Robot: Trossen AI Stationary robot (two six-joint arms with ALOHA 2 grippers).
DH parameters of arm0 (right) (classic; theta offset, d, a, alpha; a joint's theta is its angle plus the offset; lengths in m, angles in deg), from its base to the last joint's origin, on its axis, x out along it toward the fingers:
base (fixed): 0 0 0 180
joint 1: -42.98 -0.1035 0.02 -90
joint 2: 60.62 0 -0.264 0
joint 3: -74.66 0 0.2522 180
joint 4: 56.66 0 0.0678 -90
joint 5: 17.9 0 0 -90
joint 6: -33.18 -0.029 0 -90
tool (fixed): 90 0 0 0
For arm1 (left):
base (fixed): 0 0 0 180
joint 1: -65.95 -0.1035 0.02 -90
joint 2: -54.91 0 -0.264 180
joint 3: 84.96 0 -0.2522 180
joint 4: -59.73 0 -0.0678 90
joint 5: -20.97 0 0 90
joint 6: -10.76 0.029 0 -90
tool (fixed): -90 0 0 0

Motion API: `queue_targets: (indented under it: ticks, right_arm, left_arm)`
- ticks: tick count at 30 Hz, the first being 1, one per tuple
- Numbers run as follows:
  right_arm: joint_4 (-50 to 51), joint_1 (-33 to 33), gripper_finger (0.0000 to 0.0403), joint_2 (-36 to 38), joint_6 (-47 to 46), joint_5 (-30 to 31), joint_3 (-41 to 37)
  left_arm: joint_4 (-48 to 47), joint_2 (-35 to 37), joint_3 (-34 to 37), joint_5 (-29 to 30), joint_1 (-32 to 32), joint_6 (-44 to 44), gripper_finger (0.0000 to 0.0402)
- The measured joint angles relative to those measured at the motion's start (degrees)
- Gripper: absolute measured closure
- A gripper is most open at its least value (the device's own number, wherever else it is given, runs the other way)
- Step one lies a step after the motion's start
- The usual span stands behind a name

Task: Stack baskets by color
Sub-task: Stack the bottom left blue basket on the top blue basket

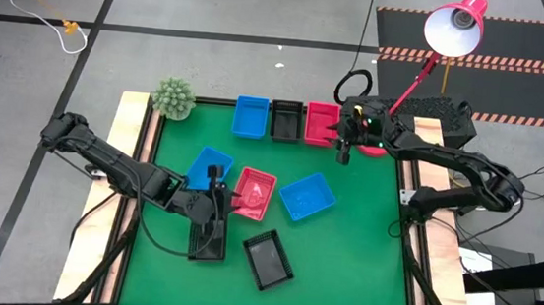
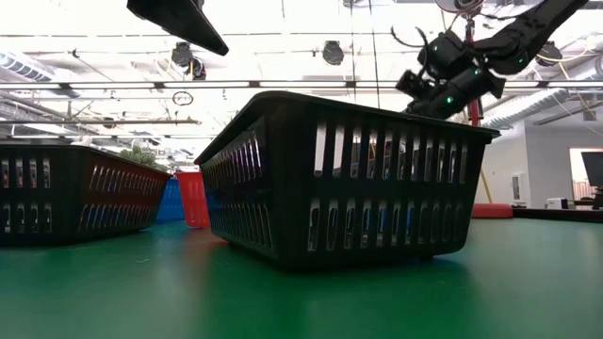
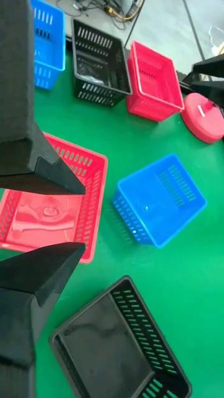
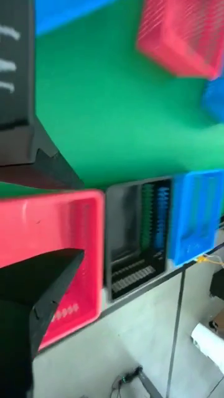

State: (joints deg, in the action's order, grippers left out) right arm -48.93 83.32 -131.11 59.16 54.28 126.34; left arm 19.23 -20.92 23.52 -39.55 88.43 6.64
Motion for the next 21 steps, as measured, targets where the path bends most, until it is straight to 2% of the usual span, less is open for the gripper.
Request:
queue_targets:
  ticks: [4, 8, 14, 21]
  right_arm:
    - [0.8, -5.1, 0.0241, 4.0, -7.2, 0.2, 0.0]
    - [0.7, -12.8, 0.0242, 8.4, -12.4, 5.4, 0.0]
    - [1.3, -23.3, 0.0242, 12.2, -14.9, 12.1, -0.6]
    - [7.6, -28.6, 0.0243, 12.6, -14.8, 12.1, -1.2]
  left_arm:
    - [0.0, 0.0, 0.0, 0.0, 0.0, -1.6, 0.0266]
    - [-0.7, 0.0, 0.0, -0.9, 0.2, -3.7, 0.0266]
    - [-1.5, 0.0, 0.0, -2.5, 1.6, -6.1, 0.0266]
    - [-3.1, 0.0, 0.0, -2.4, 3.7, -8.8, 0.0259]
